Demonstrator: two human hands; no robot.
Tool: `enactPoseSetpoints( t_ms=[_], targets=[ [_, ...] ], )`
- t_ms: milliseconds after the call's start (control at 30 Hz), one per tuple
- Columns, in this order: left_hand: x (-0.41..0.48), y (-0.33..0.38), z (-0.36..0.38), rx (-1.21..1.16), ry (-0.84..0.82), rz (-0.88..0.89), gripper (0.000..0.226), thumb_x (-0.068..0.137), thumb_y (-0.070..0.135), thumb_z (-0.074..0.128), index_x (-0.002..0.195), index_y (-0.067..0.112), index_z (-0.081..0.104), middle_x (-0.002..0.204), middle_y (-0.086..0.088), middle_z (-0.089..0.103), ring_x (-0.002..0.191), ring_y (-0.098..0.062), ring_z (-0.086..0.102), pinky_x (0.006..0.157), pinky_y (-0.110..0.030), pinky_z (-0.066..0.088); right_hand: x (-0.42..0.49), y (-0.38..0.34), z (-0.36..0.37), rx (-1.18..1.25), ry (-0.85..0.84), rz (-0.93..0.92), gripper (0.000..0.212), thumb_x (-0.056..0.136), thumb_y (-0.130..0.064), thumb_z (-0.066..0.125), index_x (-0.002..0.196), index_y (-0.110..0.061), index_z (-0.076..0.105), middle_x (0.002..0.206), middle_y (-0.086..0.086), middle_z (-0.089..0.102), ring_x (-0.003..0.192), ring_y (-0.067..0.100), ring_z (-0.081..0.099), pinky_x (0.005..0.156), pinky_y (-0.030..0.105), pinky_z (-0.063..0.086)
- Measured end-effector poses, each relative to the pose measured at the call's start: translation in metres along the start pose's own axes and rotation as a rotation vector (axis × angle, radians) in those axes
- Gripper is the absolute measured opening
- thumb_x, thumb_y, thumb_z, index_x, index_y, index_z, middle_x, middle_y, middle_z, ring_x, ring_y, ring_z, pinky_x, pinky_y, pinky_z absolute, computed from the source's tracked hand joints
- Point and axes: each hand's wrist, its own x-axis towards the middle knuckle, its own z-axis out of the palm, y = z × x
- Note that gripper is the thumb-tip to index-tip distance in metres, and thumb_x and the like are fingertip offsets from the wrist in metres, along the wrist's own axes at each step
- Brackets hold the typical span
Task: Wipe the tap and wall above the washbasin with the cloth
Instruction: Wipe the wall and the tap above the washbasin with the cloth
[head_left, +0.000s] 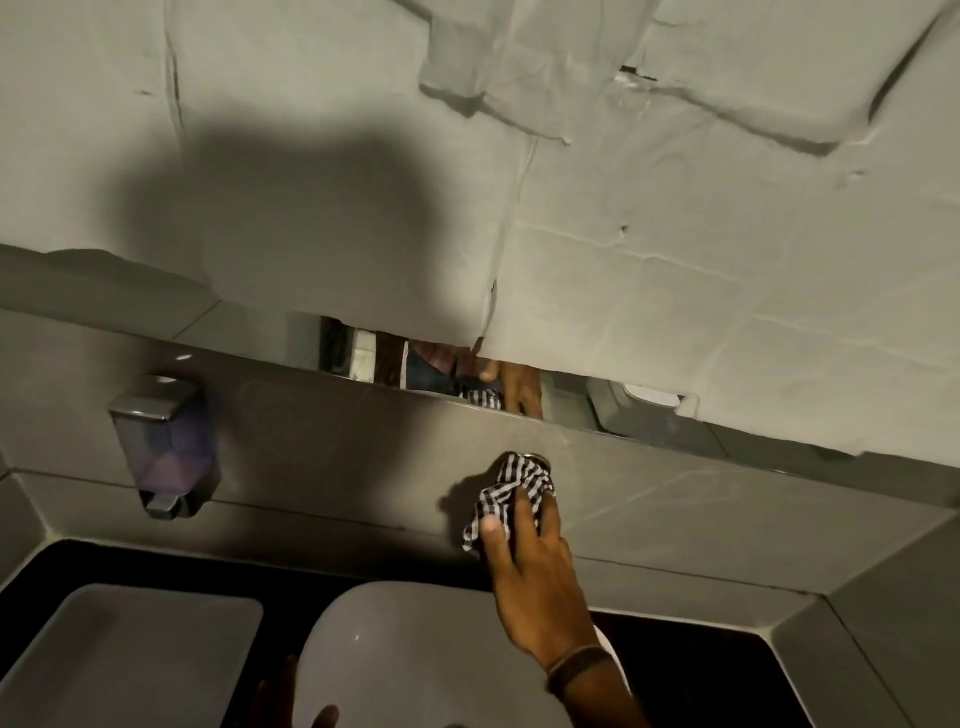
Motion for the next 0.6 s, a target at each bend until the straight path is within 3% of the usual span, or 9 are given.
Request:
enactPoseSetpoints(
  t_ms=[67,133,200,367,500,600],
  targets=[
    [-0.012,0.012,0.001,0.089,0.064,0.055,0.103,0.036,0.095,0.053,0.128,0.058,0.027,0.149,-0.013,0.031,0.138,-0.012,0.040,0.116,-0.054,0.021,0.015,-0.008,0.000,0.027,0.082,0.076,0.050,0.102,-0.056,0.025,0.145,-0.032,0.034,0.157,0.013,0.040,0.134,0.034,0.053,0.111,0.046,0.047],
    [-0.020,0.010,0.010,0.174,0.065,-0.009,0.114,0.060,0.095,0.022,0.139,0.016,0.041,0.143,-0.021,0.044,0.130,-0.036,0.050,0.107,-0.061,0.035,0.042,-0.012,-0.002,0.080,0.122,0.244,0.042,0.105,-0.048,0.033,0.128,-0.017,0.052,0.134,0.018,0.063,0.117,0.039,0.064,0.101,0.045,0.053],
    [-0.026,0.007,0.014,0.298,-0.020,-0.038,0.116,0.071,0.087,0.009,0.138,-0.001,0.042,0.138,-0.028,0.051,0.120,-0.046,0.055,0.099,-0.060,0.044,0.062,-0.015,-0.007,0.077,0.060,0.340,0.046,0.104,-0.048,0.038,0.118,-0.013,0.064,0.124,0.020,0.070,0.112,0.039,0.066,0.097,0.040,0.051],
    [-0.025,-0.003,0.022,0.414,0.124,-0.055,0.118,0.068,0.087,-0.004,0.145,0.007,0.033,0.146,-0.021,0.046,0.127,-0.038,0.051,0.107,-0.054,0.039,0.061,-0.011,-0.005,0.099,0.054,0.420,0.052,0.100,-0.060,0.041,0.115,-0.017,0.065,0.121,0.015,0.072,0.100,0.031,0.063,0.085,0.035,0.042],
    [-0.015,-0.012,0.025,0.465,0.141,-0.036,0.105,0.079,0.080,0.005,0.138,0.000,0.041,0.137,-0.027,0.053,0.117,-0.043,0.058,0.097,-0.057,0.046,0.016,0.007,0.015,0.023,0.170,0.296,0.045,0.098,-0.059,0.046,0.115,-0.018,0.053,0.114,0.013,0.074,0.106,0.038,0.069,0.088,0.042,0.052],
    [-0.019,-0.008,0.024,0.439,0.157,-0.054,0.114,0.071,0.085,-0.001,0.144,0.007,0.037,0.143,-0.022,0.049,0.125,-0.040,0.053,0.105,-0.056,0.041,0.038,-0.001,0.010,0.037,0.123,0.361,0.043,0.098,-0.051,0.050,0.119,-0.014,0.059,0.117,0.016,0.074,0.108,0.037,0.069,0.094,0.041,0.054]
  ],
)
